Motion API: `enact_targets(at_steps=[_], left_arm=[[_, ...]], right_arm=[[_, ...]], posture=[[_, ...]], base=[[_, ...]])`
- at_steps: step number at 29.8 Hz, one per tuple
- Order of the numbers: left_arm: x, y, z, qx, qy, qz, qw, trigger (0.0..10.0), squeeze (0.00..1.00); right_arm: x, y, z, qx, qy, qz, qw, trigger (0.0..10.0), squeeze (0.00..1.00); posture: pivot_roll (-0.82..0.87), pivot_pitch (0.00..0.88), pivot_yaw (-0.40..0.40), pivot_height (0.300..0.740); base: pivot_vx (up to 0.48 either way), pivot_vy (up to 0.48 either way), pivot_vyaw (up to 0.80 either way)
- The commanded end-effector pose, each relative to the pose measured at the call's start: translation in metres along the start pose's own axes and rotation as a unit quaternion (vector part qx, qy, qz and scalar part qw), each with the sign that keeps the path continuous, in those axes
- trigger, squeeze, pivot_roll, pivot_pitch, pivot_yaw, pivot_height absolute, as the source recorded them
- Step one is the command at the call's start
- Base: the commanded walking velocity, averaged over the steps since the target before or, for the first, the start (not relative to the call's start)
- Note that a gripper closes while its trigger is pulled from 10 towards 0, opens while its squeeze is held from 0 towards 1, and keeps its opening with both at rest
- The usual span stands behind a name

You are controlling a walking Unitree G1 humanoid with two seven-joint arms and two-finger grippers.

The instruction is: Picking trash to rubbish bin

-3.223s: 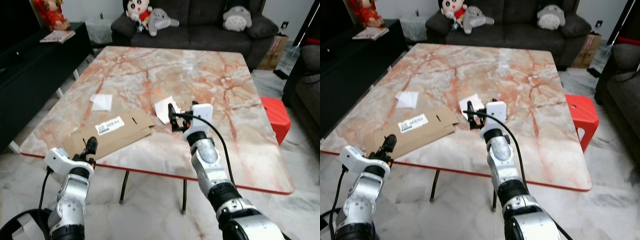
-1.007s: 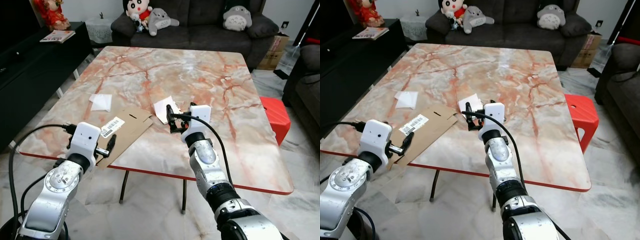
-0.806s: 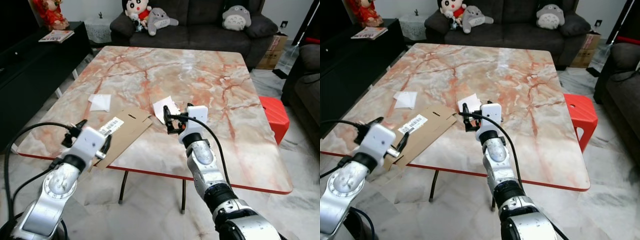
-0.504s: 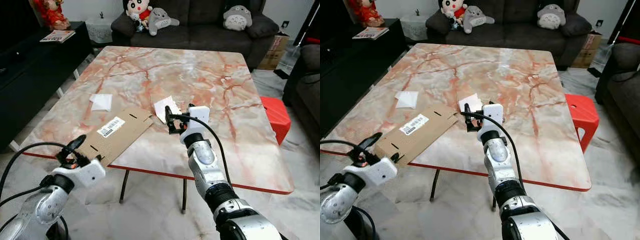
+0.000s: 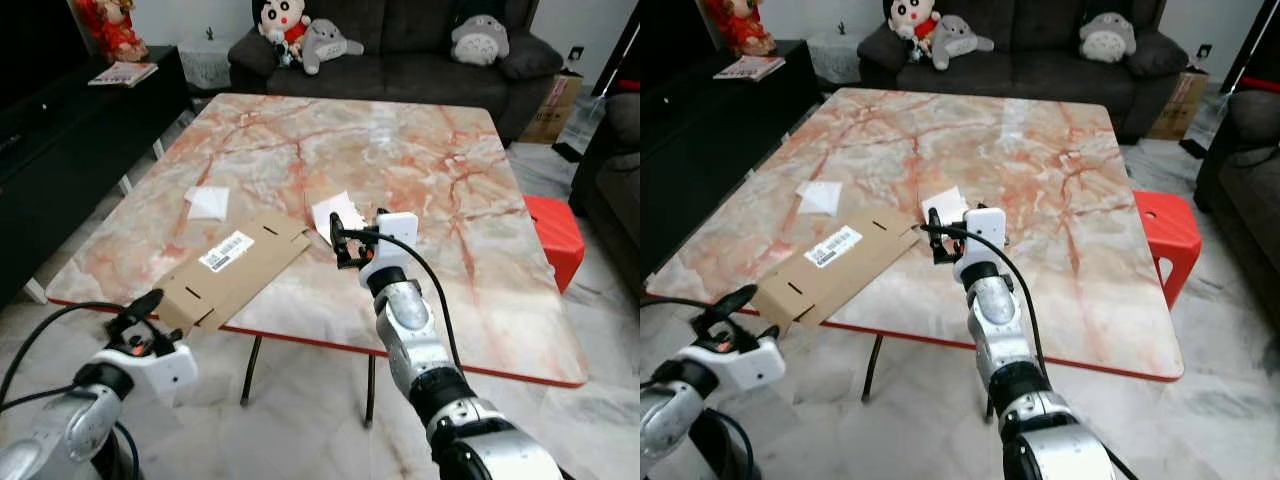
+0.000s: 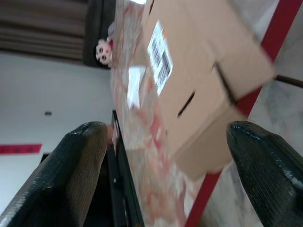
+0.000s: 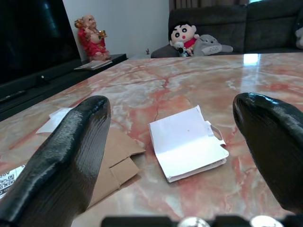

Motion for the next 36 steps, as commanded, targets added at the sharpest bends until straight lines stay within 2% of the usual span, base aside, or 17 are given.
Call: enact_targets(at_steps=[1, 4, 7, 10, 18, 19, 20, 21, 32, 36], left_arm=[[0.003, -0.005, -0.002, 0.011, 0.002, -0.008, 1.0, 10.0, 0.0], [0.015, -0.012, 0.003, 0.009, -0.005, -0.02, 1.0, 10.0, 0.0], [0.018, -0.014, 0.003, 0.008, -0.007, -0.022, 1.0, 10.0, 0.0], [0.03, -0.02, 0.002, 0.024, 0.003, -0.04, 0.999, 10.0, 0.0], [0.034, -0.012, -0.011, 0.038, 0.03, -0.029, 0.998, 10.0, 0.0], [0.034, -0.011, -0.012, 0.032, 0.033, -0.028, 0.999, 7.5, 0.0], [0.034, -0.011, -0.012, 0.031, 0.033, -0.028, 0.999, 2.4, 0.0], [0.034, -0.011, -0.013, 0.03, 0.032, -0.028, 0.999, 0.0, 0.0], [0.033, -0.017, -0.008, 0.015, 0.022, -0.034, 0.999, 0.0, 0.0], [0.034, -0.017, 0.004, 0.008, 0.002, -0.027, 1.0, 0.0, 0.0]], right_arm=[[0.003, 0.0, 0.005, 0.001, -0.006, 0.001, 1.0, 10.0, 0.0], [0.003, -0.001, 0.005, 0.001, -0.006, 0.0, 1.0, 10.0, 0.0], [0.003, -0.001, 0.005, 0.001, -0.006, 0.0, 1.0, 10.0, 0.0], [0.003, -0.002, 0.005, 0.002, -0.007, -0.002, 1.0, 10.0, 0.0], [0.003, -0.004, 0.005, 0.001, -0.007, -0.004, 1.0, 10.0, 0.0], [0.003, -0.003, 0.005, 0.001, -0.008, -0.003, 1.0, 10.0, 0.0], [0.003, -0.003, 0.005, 0.001, -0.008, -0.003, 1.0, 10.0, 0.0], [0.003, -0.003, 0.005, 0.001, -0.008, -0.003, 1.0, 10.0, 0.0], [0.003, -0.003, 0.004, 0.001, -0.006, -0.003, 1.0, 10.0, 0.0], [0.003, -0.004, 0.005, 0.0, -0.007, -0.004, 1.0, 10.0, 0.0]], posture=[[0.04, 0.04, -0.005, 0.74], [0.04, 0.036, -0.012, 0.74], [0.04, 0.036, -0.012, 0.74], [0.02, 0.032, -0.007, 0.74], [0.03, 0.033, -0.008, 0.74], [0.03, 0.033, -0.008, 0.74], [0.03, 0.033, -0.008, 0.74], [0.03, 0.033, -0.008, 0.74], [0.03, 0.035, -0.008, 0.74], [0.03, 0.035, -0.009, 0.74]], base=[[0.0, 0.0, 0.0], [0.0, 0.0, 0.0], [0.0, 0.0, 0.0], [0.0, 0.0, 0.0], [0.0, 0.0, 0.0], [0.0, 0.0, 0.0], [0.0, 0.0, 0.0], [0.0, 0.0, 0.0], [0.0, 0.0, 0.0], [0.0, 0.0, 0.0]])
Point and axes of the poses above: a point about 5 cm out from each wrist's last joint towards the gripper, its own x axis pointing out of the wrist towards the gripper, its own z axis along the axis of the wrist's last joint, y = z × x, the point moved 4 cm from there along x, pointing out of the wrist towards the gripper, and after that the axes turned 15 degrees about -x, right-handed, at the moved point
